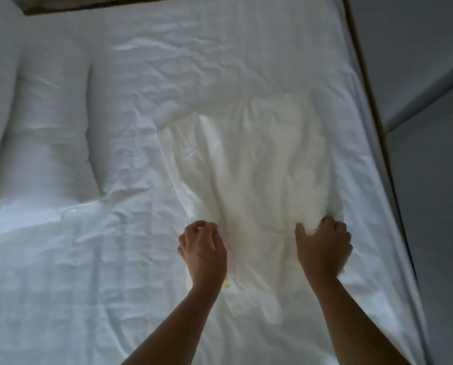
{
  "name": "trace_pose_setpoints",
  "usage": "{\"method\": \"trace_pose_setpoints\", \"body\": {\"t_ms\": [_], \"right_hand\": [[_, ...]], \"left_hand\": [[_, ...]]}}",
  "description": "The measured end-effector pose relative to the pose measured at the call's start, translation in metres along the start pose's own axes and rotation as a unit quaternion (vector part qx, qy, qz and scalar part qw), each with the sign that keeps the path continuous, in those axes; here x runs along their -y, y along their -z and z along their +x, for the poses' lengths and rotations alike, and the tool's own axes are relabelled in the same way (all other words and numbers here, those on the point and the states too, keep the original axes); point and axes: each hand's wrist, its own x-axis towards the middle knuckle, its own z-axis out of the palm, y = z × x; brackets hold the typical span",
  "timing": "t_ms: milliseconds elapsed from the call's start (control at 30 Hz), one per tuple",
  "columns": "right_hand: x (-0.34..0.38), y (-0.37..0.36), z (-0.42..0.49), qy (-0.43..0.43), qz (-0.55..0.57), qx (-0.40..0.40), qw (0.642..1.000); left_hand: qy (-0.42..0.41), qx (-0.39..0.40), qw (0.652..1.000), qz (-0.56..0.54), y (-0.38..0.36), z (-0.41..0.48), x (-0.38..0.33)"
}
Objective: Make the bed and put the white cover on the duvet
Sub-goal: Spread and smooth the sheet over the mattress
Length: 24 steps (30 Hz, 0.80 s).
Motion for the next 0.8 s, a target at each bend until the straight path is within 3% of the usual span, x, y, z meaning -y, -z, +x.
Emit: {"method": "trace_pose_setpoints", "body": {"t_ms": [67, 133, 167, 233, 367, 433, 500, 567, 667, 800], "right_hand": [[0.015, 0.011, 0.008, -0.054, 0.181, 0.126, 0.974], [0.034, 0.017, 0.021, -0.16, 0.367, 0.272, 0.875], [0.041, 0.018, 0.026, -0.205, 0.408, 0.336, 0.824], [0.055, 0.017, 0.031, -0.221, 0.385, 0.43, 0.786], [0.08, 0.015, 0.038, -0.231, 0.388, 0.418, 0.788], [0.087, 0.017, 0.038, -0.263, 0.451, 0.398, 0.755], [0.089, 0.018, 0.034, -0.291, 0.503, 0.387, 0.716], [0.09, 0.018, 0.033, -0.304, 0.506, 0.372, 0.716], [0.096, 0.021, 0.034, -0.318, 0.504, 0.369, 0.713], [0.11, 0.027, 0.043, -0.308, 0.578, 0.379, 0.653]], "left_hand": [[0.023, 0.03, 0.996, -0.077, 0.006, 0.003, -0.002], [0.095, 0.089, 0.985, -0.111, 0.011, 0.006, -0.009], [0.106, 0.123, 0.982, -0.092, 0.014, 0.005, -0.012], [0.056, 0.192, 0.979, -0.039, 0.024, -0.005, -0.024], [-0.11, 0.234, 0.965, 0.033, 0.034, -0.042, -0.05], [-0.098, 0.208, 0.972, 0.049, 0.026, -0.052, -0.047], [-0.014, 0.184, 0.983, -0.012, 0.02, -0.045, -0.044], [0.041, 0.202, 0.977, -0.062, 0.016, -0.025, -0.046], [0.019, 0.254, 0.965, -0.058, 0.012, 0.015, -0.061], [-0.048, 0.24, 0.963, -0.114, 0.011, 0.053, -0.093]]}}
